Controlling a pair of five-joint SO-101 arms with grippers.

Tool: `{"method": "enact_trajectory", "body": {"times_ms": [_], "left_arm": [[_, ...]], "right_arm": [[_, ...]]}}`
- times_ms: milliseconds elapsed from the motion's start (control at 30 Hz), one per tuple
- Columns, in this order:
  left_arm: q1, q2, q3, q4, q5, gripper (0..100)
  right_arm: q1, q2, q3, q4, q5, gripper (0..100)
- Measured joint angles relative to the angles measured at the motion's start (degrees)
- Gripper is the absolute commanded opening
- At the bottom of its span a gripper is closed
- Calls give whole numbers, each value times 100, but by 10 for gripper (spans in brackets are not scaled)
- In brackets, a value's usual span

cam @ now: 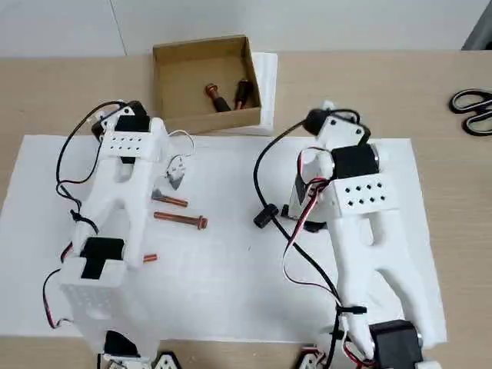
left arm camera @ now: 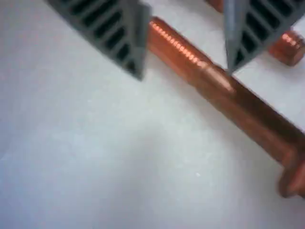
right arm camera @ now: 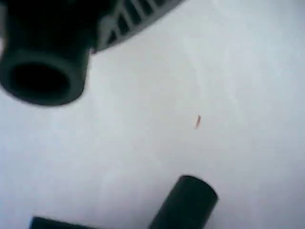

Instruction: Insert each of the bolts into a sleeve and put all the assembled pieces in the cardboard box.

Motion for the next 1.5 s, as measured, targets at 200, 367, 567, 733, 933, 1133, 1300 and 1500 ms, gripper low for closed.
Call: {"method": "enact_trajectory", "body": {"times_ms": [200,367,567,733,933,1133,1300,1500], "left_arm": [[-88,62,0,-202,-9,141],[-229,334,-9,-369,-62,141],[-404,440,-9,-273,-88,139],[-519,466,0,-62,-88,137],[-369,457,-62,571,-88,137],[-149,18,-343,721,-88,137],[53,-132,-360,1108,-88,137],[70,-132,-281,1336,-88,137]], "right_arm": [[0,0,211,-264,0,2],[0,0,246,-352,0,2],[0,0,246,-378,0,2],[0,0,246,-501,0,2],[0,0,246,-527,0,2],[0,0,264,-633,0,2],[0,0,264,-633,0,2],[0,0,264,-633,0,2]]}}
